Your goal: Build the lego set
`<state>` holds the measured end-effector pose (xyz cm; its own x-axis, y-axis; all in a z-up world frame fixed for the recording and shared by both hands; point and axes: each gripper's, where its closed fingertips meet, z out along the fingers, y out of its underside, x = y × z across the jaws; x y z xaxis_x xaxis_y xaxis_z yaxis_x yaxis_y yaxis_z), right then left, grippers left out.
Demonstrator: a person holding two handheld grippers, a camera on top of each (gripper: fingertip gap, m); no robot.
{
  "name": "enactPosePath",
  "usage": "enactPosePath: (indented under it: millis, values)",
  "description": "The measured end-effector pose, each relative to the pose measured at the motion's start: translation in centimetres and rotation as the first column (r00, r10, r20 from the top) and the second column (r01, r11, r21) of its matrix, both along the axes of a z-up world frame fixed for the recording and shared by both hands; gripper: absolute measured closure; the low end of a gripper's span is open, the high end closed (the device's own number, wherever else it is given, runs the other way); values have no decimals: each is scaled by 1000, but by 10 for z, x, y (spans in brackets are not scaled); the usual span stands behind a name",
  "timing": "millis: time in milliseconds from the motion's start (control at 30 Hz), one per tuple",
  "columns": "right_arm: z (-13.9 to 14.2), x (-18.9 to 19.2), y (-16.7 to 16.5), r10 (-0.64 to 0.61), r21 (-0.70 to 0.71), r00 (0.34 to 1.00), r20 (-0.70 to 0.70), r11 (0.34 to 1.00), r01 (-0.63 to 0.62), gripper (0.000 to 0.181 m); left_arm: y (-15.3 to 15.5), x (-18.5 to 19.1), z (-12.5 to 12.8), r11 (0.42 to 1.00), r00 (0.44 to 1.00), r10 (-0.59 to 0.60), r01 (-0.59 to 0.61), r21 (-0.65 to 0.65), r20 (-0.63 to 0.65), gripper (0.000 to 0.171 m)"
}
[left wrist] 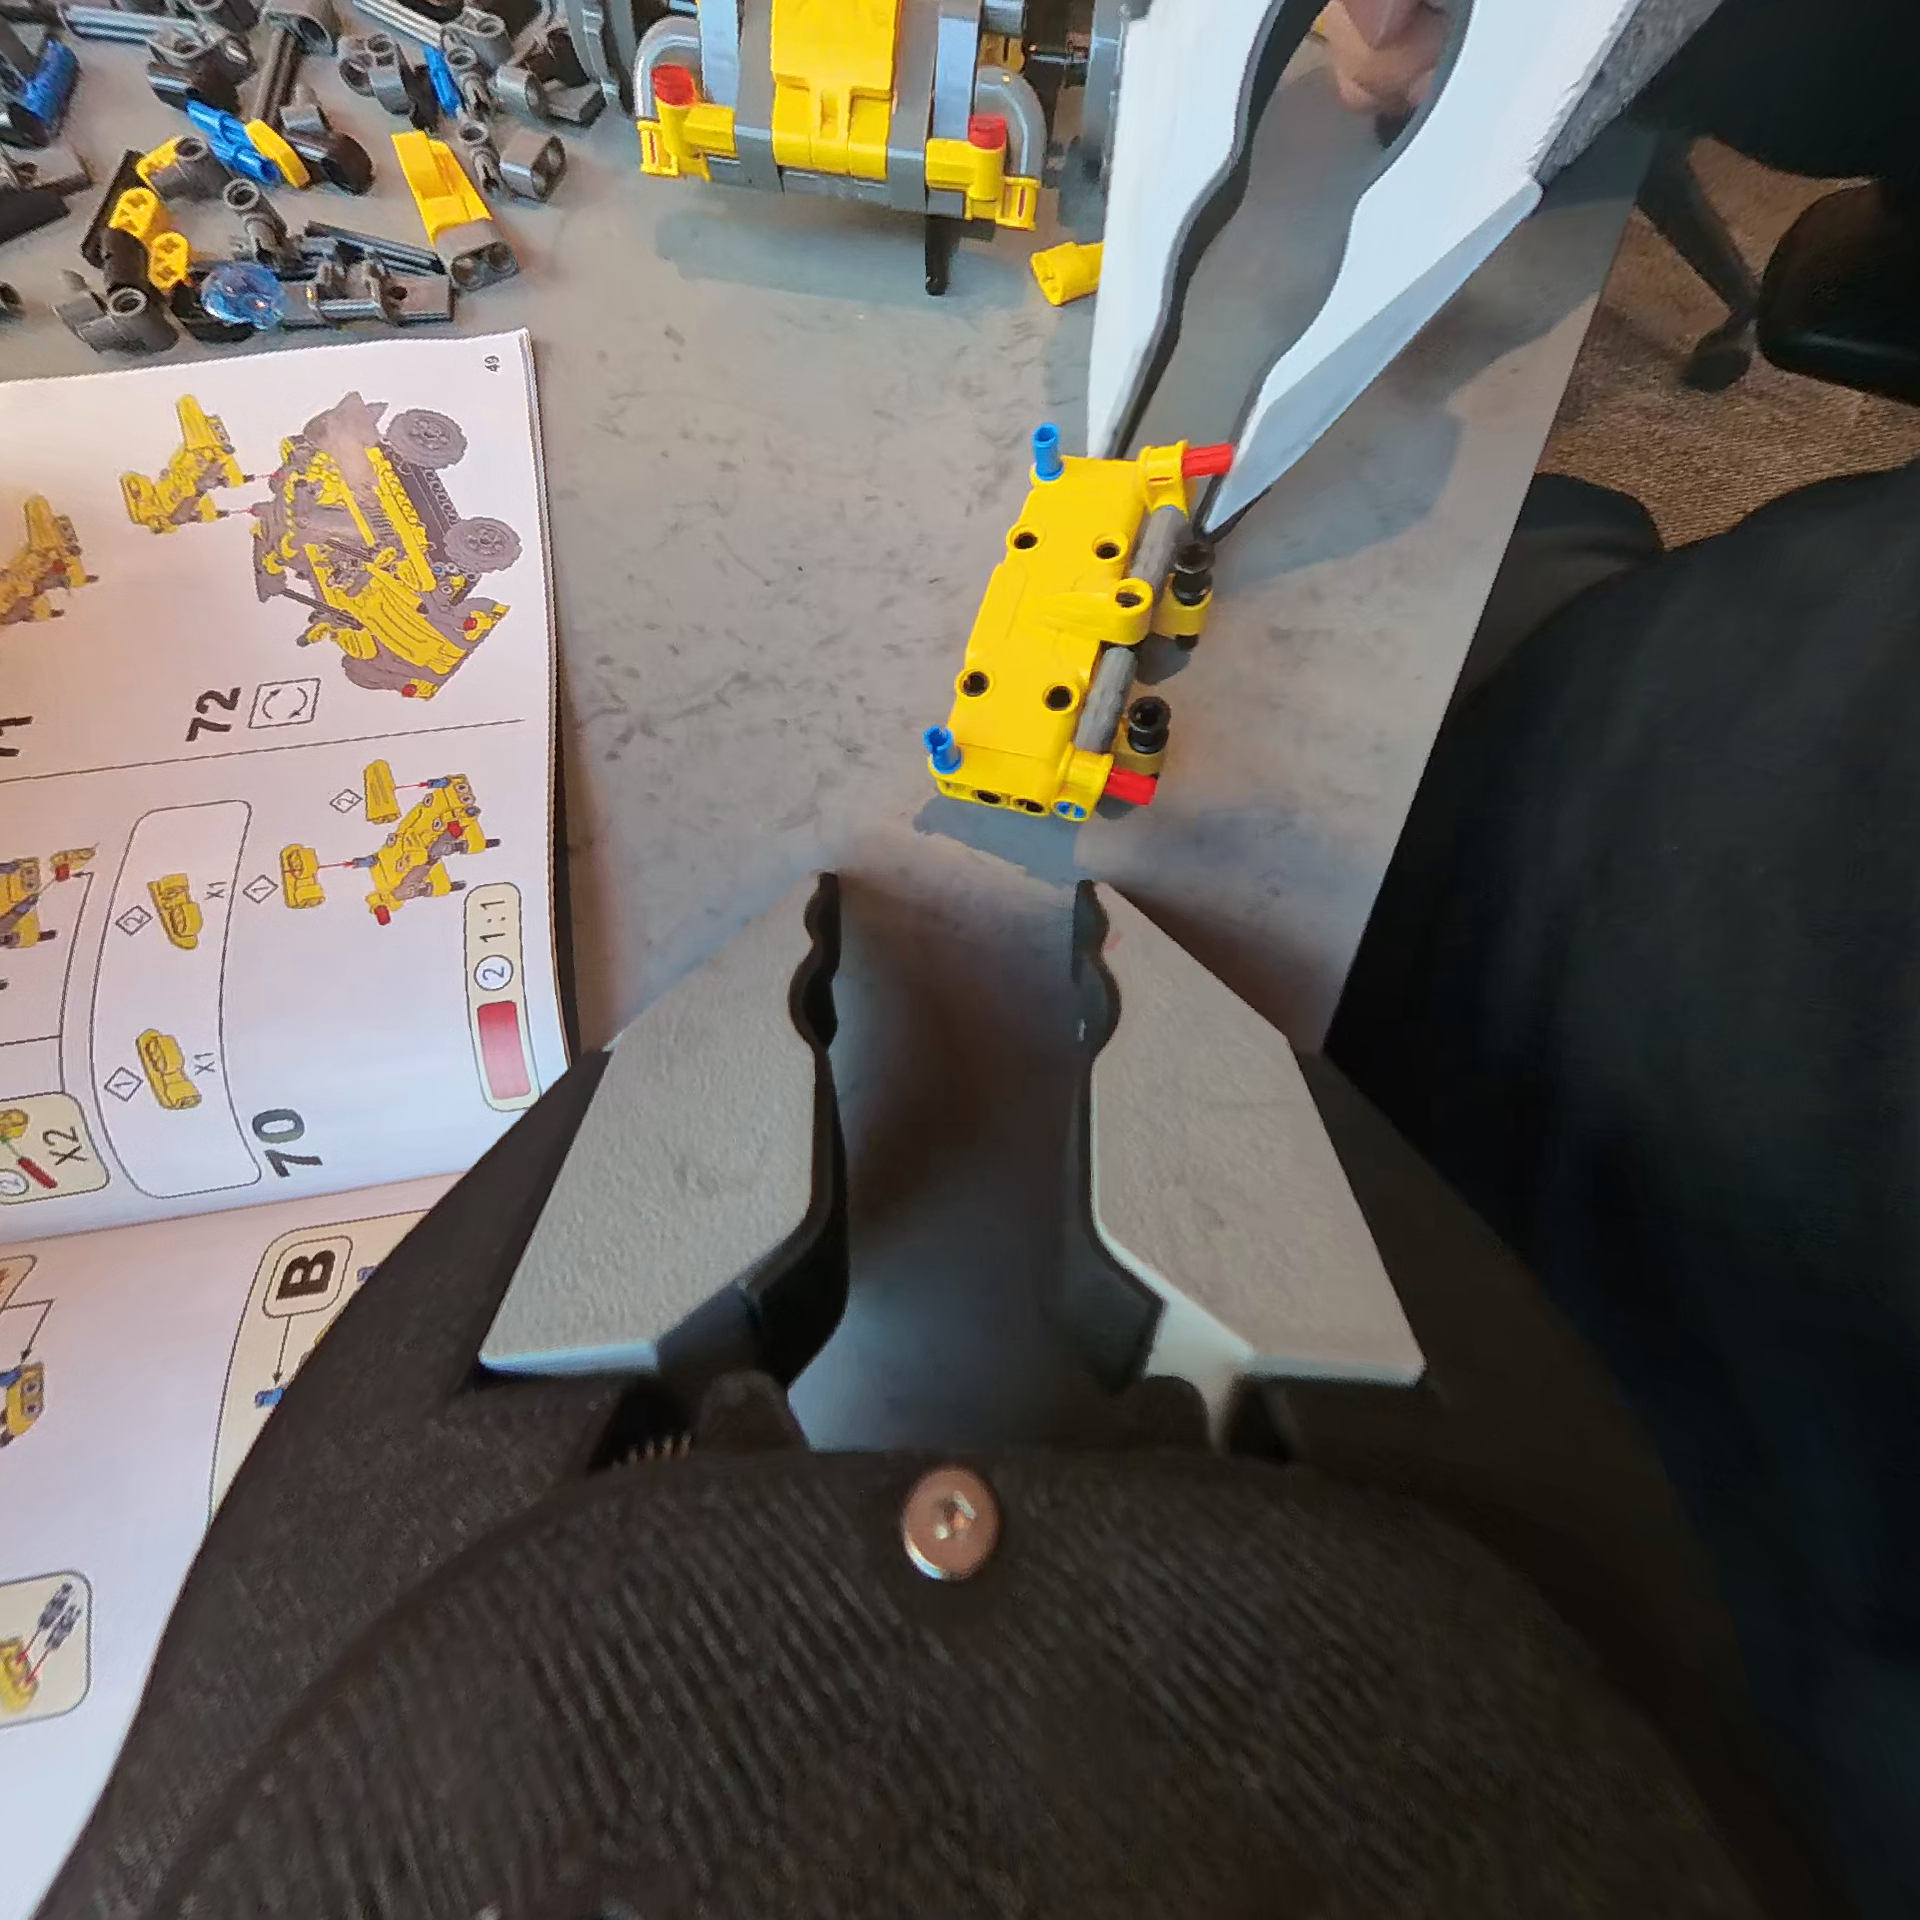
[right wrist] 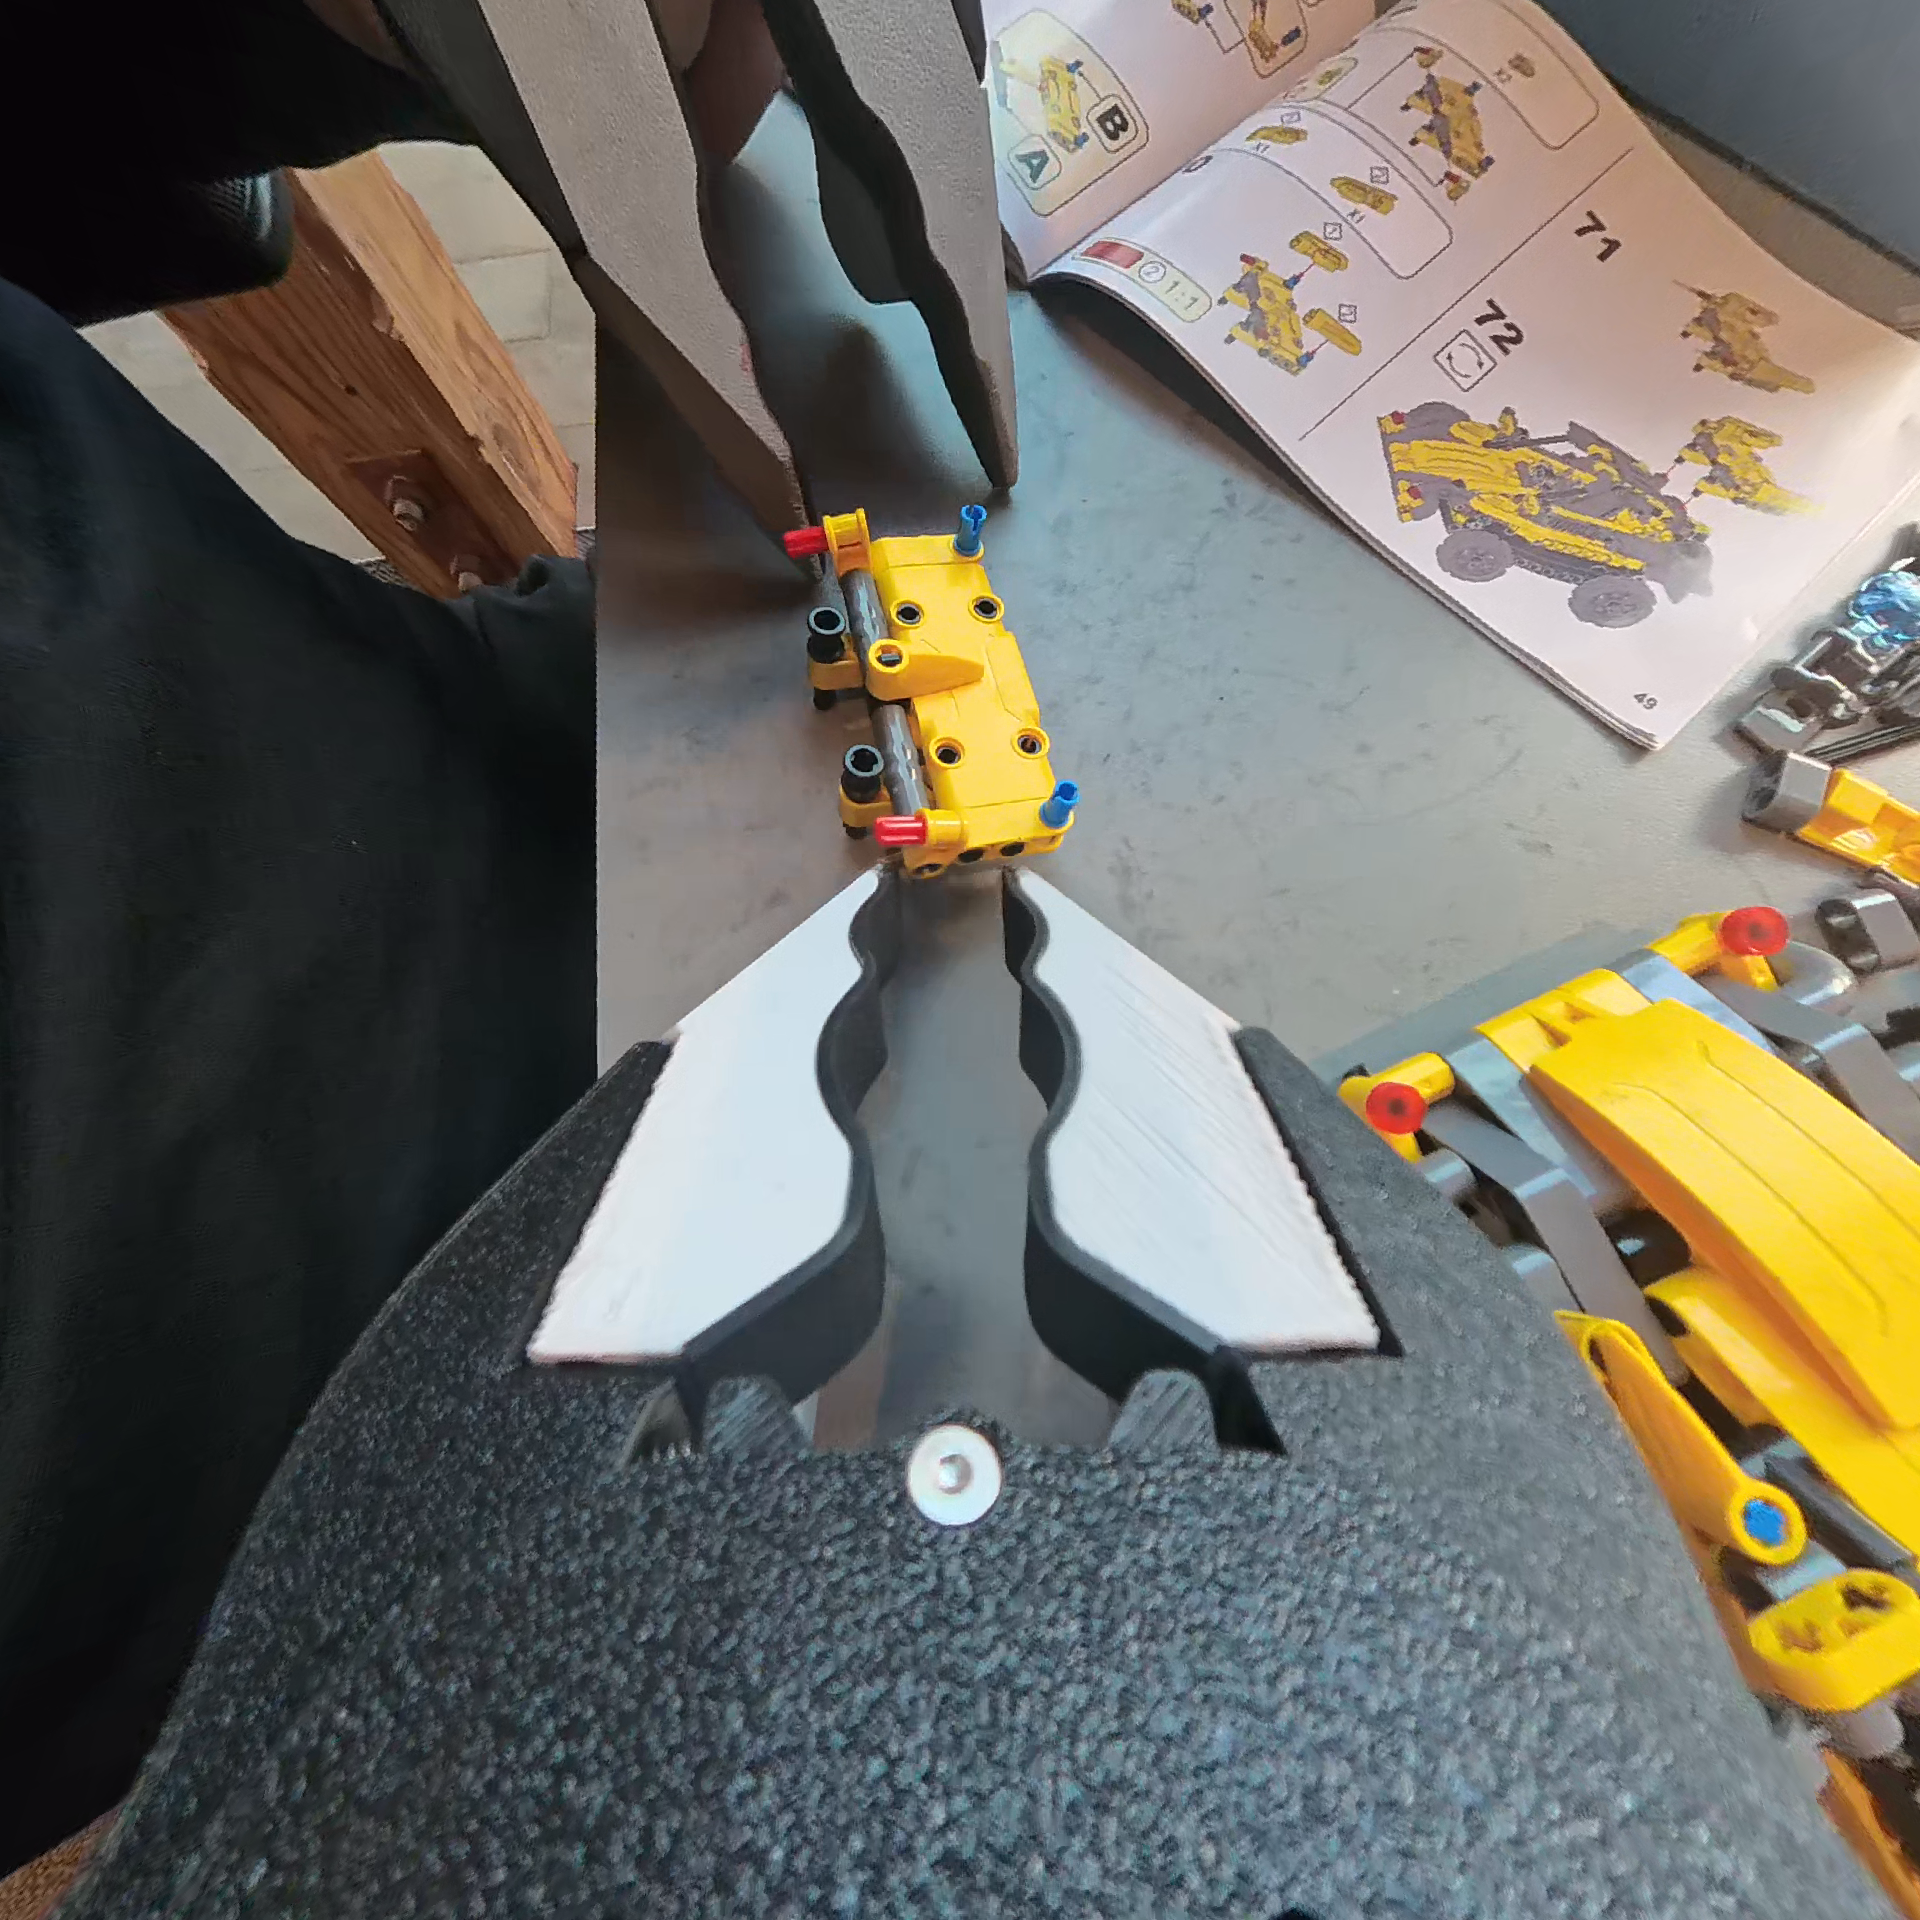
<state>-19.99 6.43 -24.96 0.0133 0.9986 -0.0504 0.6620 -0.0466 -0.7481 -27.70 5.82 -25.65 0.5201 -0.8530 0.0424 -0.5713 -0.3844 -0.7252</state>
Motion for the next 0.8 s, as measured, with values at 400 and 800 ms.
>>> enactPosePath:
  millis: [400,800]
  values:
    - [23,-6,1,-7,-4,993,-121,1000,6,155,-1,8,3,1000,999,-31,31,-3,23,122]
    - [20,-7,0,-7,18,995,-103,1000,9,154,-3,12,1,998,998,-55,55,16,3,123]
